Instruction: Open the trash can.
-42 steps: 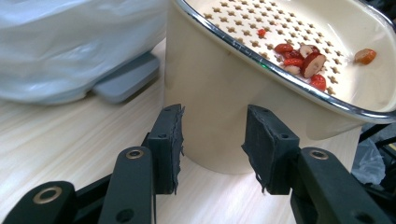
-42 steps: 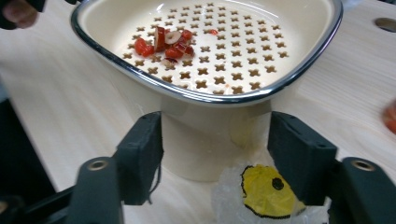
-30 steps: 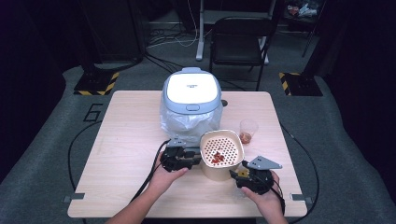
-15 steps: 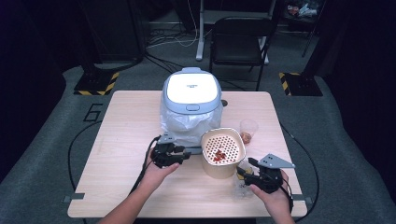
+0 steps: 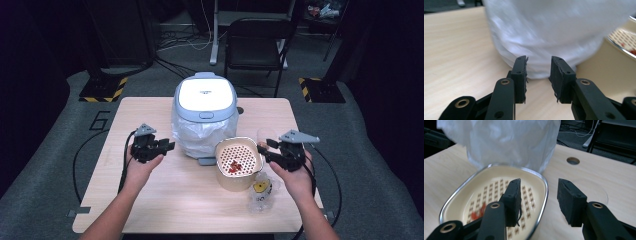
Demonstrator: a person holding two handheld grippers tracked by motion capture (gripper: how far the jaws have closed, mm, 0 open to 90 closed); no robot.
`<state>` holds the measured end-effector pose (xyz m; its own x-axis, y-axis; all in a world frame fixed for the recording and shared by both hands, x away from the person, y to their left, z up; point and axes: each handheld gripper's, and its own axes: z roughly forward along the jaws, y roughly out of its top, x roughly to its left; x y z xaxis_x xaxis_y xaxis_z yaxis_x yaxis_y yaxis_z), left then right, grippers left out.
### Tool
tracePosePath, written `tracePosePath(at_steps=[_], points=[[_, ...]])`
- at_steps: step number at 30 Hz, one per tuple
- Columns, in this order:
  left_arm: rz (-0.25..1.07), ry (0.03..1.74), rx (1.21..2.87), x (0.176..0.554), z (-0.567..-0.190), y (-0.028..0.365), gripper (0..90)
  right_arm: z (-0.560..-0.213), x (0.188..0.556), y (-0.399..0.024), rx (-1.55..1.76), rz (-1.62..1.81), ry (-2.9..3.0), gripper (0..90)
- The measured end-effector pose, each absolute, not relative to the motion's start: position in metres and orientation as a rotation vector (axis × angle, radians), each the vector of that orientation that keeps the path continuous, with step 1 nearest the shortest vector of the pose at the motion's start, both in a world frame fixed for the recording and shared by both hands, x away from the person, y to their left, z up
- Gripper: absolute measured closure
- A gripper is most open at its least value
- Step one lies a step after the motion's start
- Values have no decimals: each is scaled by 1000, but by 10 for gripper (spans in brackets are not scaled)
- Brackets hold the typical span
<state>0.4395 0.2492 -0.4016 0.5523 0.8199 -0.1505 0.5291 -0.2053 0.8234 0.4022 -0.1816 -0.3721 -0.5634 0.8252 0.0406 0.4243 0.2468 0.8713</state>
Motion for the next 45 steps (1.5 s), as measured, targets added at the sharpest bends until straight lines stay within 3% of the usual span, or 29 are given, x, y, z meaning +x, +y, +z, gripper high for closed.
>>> tracePosePath(at_steps=[9,18,21,27,34,45], points=[[377,1166,1839,491,-383,246,660,-360,478,-142,1165,1225,2148,563],[445,1202,1842,516,-385,226,689,-366,525,-122,1214,1123,2159,583],[442,1213,1835,520,-387,226,694,-367,533,-116,1202,1126,2172,589],[396,1174,1837,520,-387,232,719,-367,537,-107,1187,1125,2220,812],[438,1183,1841,512,-383,248,807,-366,536,-92,1108,1144,2299,825],[465,1202,1827,492,-385,284,809,-359,529,-53,986,1124,2375,811]])
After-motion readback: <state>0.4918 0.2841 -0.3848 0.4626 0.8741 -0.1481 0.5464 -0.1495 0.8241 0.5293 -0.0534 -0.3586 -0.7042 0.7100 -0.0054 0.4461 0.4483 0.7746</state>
